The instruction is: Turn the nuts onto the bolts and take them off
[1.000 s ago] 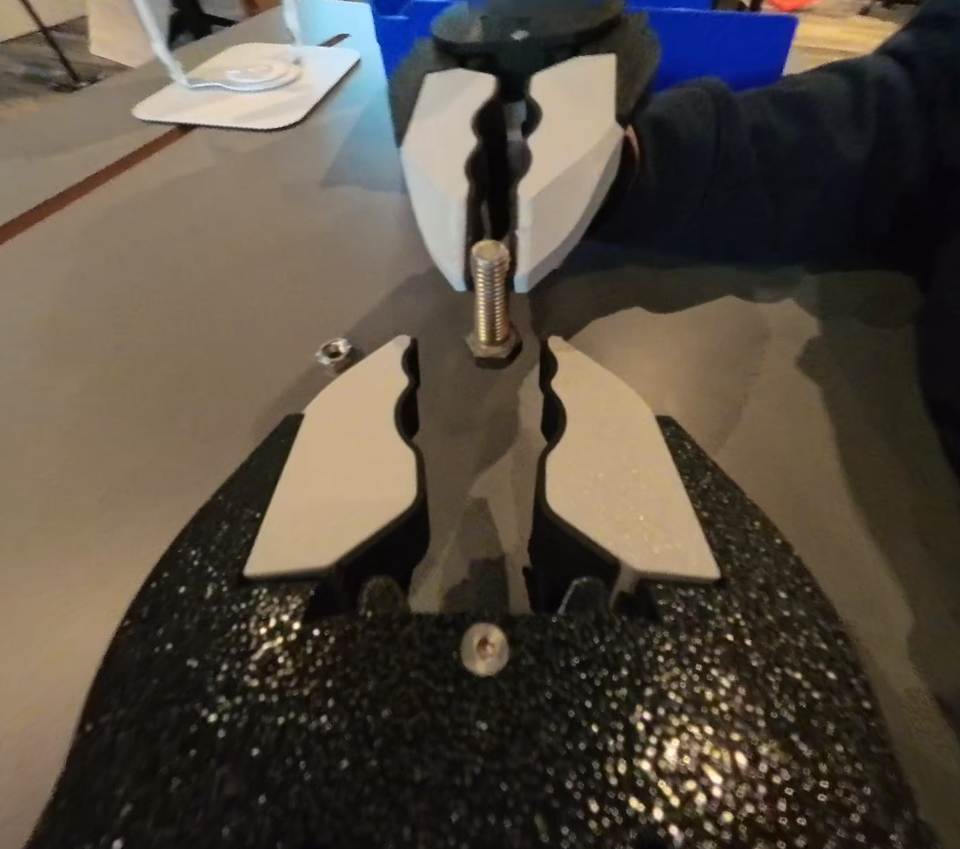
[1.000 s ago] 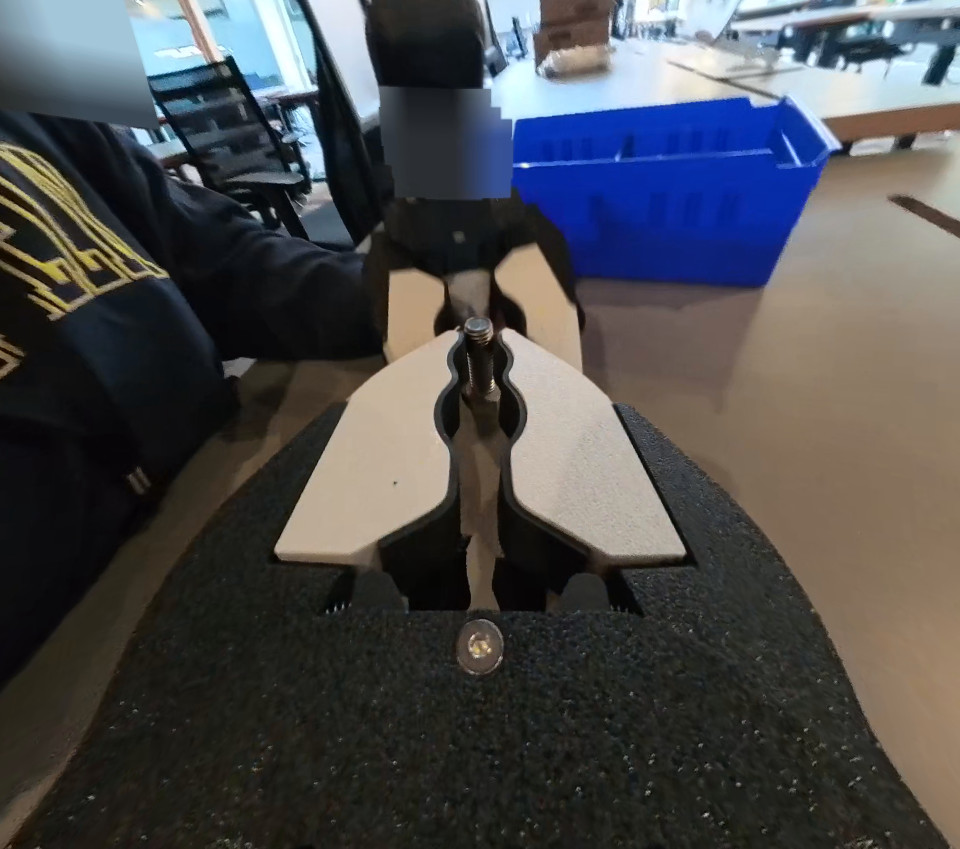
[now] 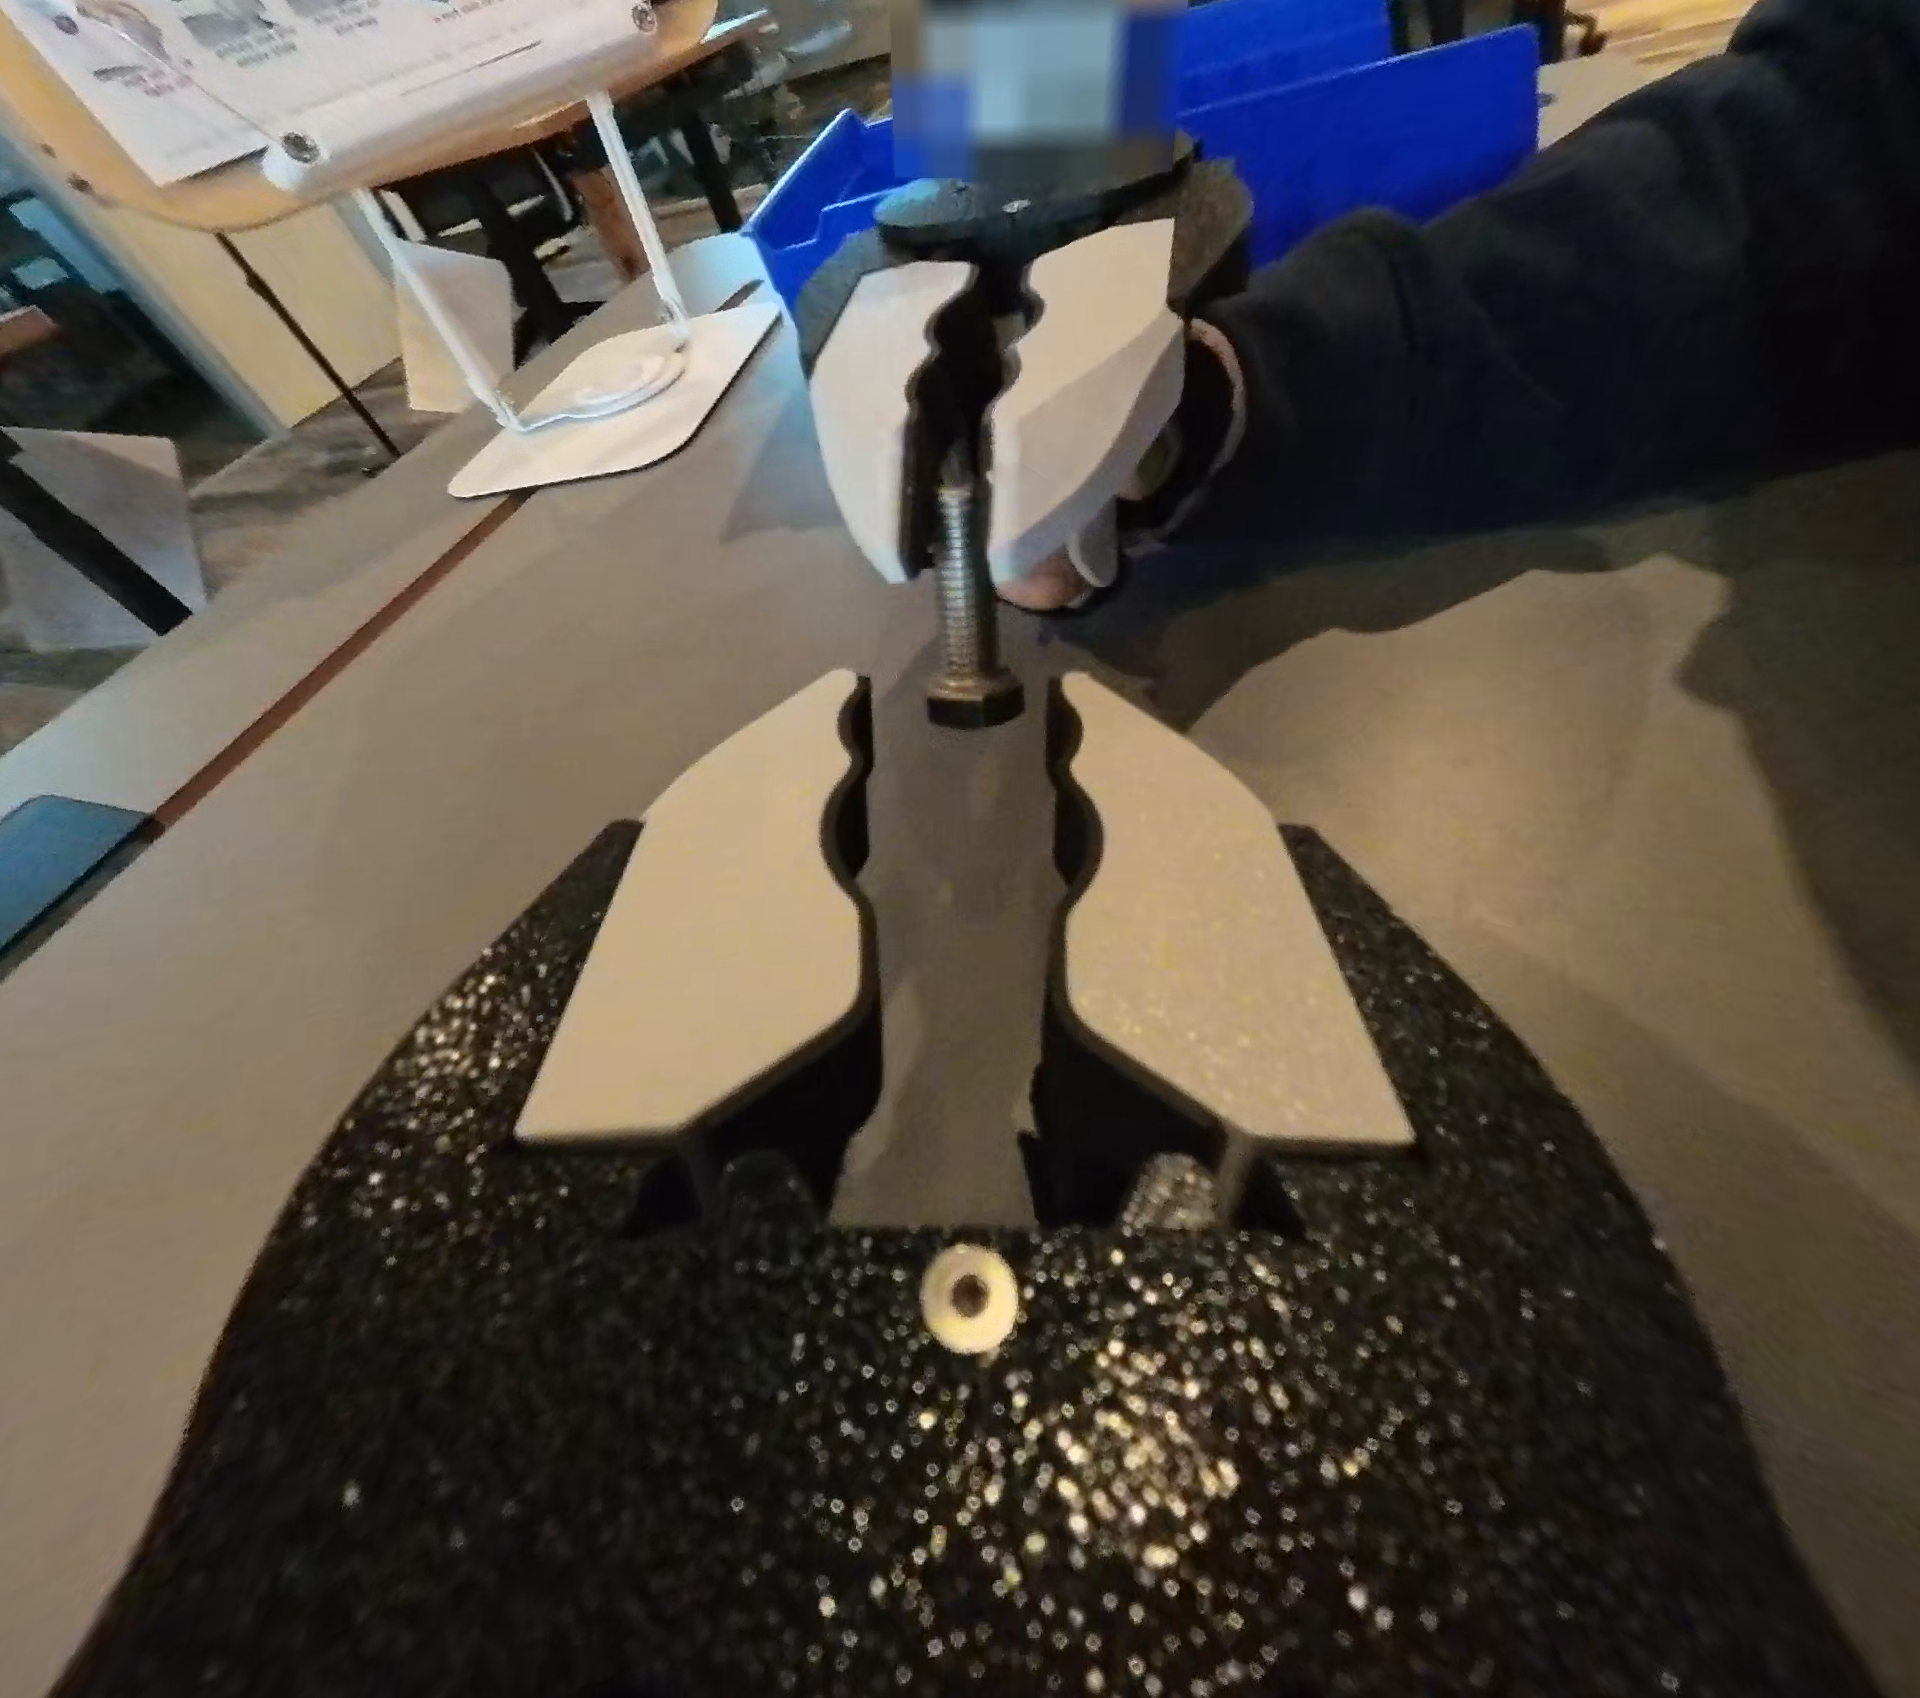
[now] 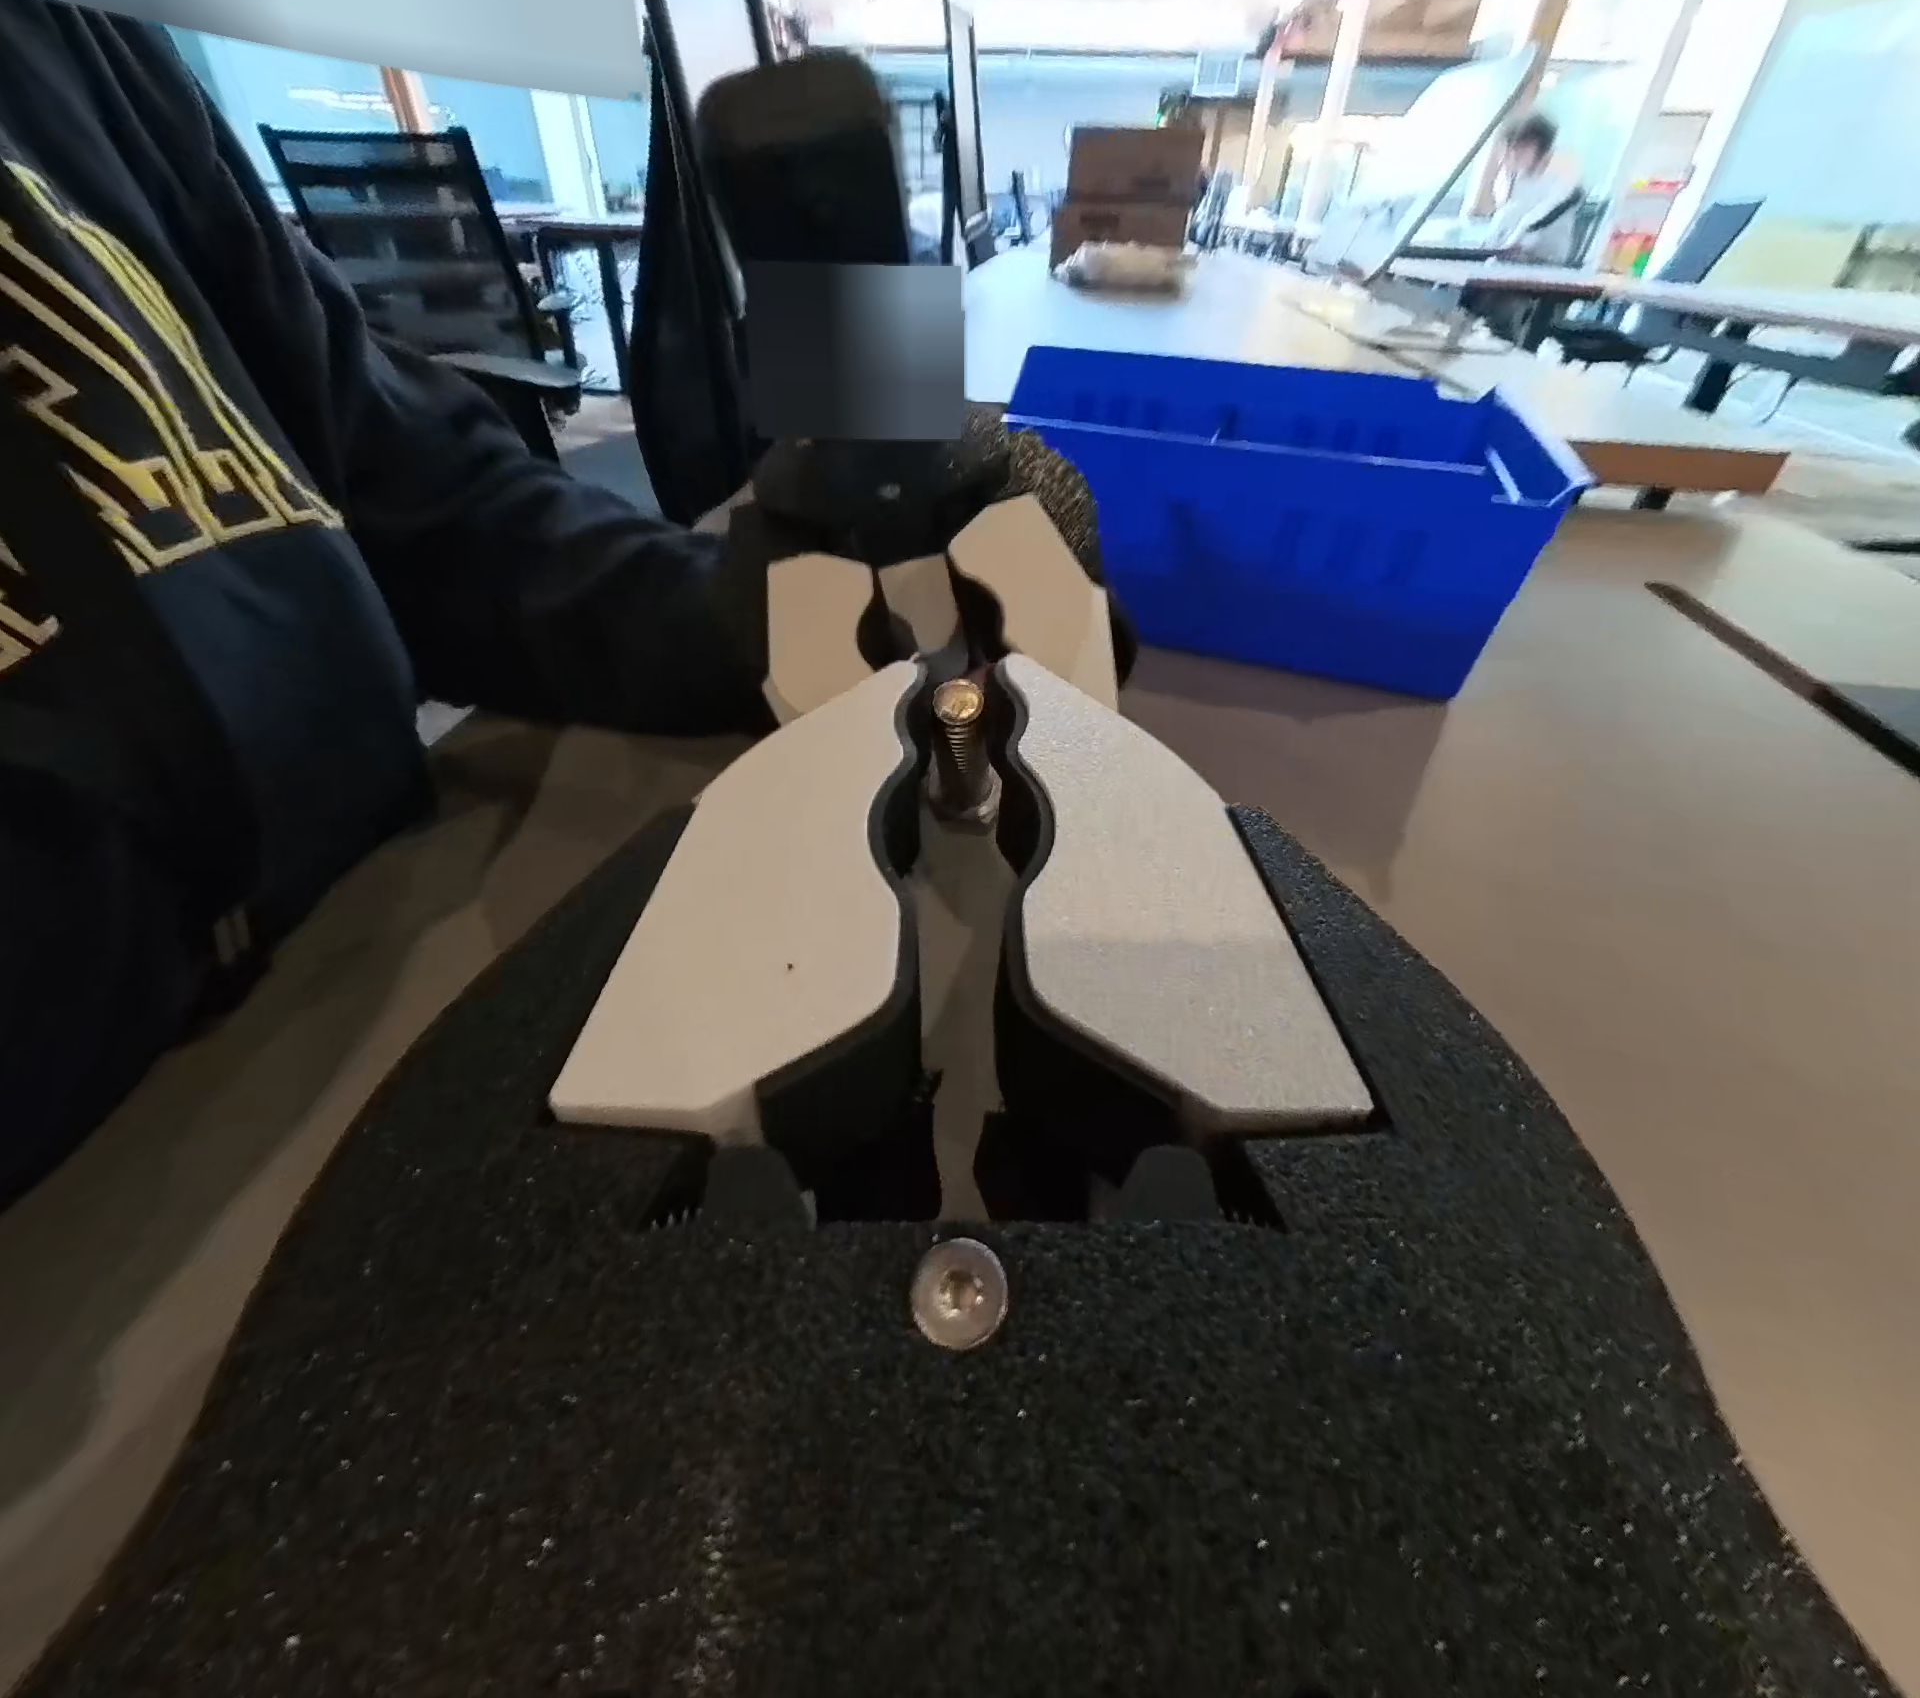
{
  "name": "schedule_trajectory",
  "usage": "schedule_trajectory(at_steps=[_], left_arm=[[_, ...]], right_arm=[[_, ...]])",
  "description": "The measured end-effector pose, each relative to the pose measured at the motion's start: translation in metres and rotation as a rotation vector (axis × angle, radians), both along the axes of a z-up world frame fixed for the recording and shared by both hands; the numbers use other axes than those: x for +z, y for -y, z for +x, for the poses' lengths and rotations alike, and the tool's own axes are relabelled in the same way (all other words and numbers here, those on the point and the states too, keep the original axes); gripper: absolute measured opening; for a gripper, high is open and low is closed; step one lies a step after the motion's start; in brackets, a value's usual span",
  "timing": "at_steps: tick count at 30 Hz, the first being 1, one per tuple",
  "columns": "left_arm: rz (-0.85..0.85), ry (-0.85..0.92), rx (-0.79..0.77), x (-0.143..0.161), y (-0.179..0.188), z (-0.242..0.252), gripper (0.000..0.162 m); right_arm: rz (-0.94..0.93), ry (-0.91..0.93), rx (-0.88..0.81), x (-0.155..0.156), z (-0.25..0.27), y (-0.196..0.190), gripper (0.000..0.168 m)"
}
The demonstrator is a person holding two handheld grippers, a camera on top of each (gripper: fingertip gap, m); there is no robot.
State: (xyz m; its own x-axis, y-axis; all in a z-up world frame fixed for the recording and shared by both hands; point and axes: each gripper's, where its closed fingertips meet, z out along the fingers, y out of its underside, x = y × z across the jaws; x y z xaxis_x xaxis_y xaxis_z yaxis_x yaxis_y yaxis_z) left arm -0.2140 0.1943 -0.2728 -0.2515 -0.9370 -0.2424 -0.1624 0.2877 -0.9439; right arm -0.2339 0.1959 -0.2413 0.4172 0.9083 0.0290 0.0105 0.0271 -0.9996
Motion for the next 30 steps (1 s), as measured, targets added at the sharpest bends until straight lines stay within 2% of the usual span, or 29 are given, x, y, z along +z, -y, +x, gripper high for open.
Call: schedule_trajectory(at_steps=[7,17,20,21,22,25,28,30], left_arm=[[0.053,0.047,0.014,0.004,0.003,-0.001,0.018],[0.142,0.053,0.105,0.004,-0.007,0.001,0.016],[0.098,0.032,0.121,0.003,-0.011,0.002,0.016],[0.079,0.016,0.155,0.0,-0.017,0.002,0.016],[0.062,-0.003,0.184,-0.003,-0.024,0.001,0.016],[-0.027,-0.015,0.26,-0.005,-0.041,-0.001,0.016],[-0.083,-0.008,0.297,-0.006,-0.05,-0.003,0.016],[-0.1,-0.009,0.29,-0.008,-0.05,-0.002,0.016]], right_arm=[[-0.006,-0.056,0.011,0.006,-0.001,0.001,0.009],[-0.004,-0.057,-0.042,0.005,0.002,-0.006,0.01],[0.013,-0.043,-0.076,0.004,0.007,-0.01,0.01],[0.012,-0.046,-0.107,0.004,0.01,-0.013,0.015],[-0.01,-0.045,-0.157,0.001,0.019,-0.018,0.025],[-0.148,0.079,-0.372,-0.027,0.053,-0.046,0.027],[-0.332,0.302,-0.445,-0.067,0.067,-0.058,0.028],[-0.393,0.4,-0.453,-0.083,0.067,-0.063,0.027]])
